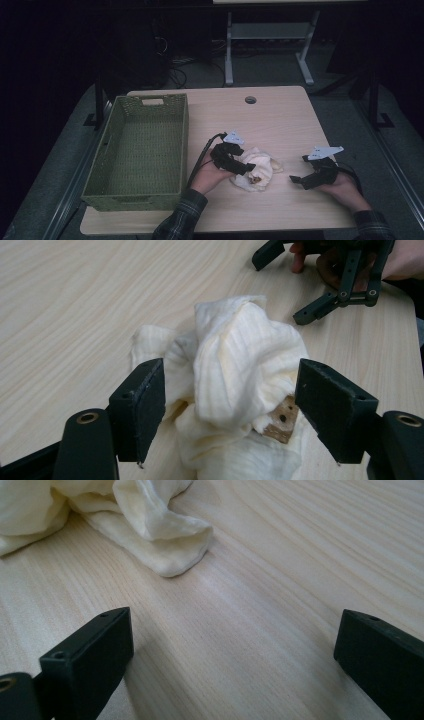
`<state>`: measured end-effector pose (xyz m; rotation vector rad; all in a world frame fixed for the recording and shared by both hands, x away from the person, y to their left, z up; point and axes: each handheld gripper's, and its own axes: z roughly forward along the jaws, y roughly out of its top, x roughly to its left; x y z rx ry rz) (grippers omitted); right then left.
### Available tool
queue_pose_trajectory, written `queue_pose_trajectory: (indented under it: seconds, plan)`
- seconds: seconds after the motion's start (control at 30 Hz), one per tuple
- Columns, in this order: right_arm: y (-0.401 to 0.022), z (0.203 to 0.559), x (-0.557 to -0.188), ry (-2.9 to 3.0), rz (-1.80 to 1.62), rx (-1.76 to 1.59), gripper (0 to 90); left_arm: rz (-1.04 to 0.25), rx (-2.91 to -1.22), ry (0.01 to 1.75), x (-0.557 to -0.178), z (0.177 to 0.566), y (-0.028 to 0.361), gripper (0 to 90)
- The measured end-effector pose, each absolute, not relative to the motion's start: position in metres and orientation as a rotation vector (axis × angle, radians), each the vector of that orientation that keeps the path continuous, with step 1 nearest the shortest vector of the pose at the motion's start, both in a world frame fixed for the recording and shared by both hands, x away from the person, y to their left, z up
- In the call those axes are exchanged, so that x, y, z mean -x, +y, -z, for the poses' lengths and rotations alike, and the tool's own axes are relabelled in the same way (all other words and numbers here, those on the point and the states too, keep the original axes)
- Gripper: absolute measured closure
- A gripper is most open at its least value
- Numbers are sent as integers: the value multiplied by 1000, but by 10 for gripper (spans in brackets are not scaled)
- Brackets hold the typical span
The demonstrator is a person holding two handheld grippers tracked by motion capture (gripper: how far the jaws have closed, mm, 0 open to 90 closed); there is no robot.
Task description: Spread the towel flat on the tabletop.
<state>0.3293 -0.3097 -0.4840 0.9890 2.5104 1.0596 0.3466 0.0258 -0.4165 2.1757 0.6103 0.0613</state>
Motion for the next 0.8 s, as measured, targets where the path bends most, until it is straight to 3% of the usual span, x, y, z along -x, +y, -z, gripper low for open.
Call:
queue_pose_trajectory:
  seconds: [0.13,0.2,0.4,0.8]
  plan:
    - [-310,483,-328,2517,-1057,-984,53,-85,-2148,642,-338,417,30,324]
    - [-312,479,-327,2526,-1038,-986,160,-84,-2154,640,-335,421,32,338]
    - [-315,464,-324,2541,-1212,-976,342,-105,-2155,667,-331,428,37,364]
    - [-285,464,-342,2570,-1228,-883,478,-182,-2167,701,-339,439,40,457]
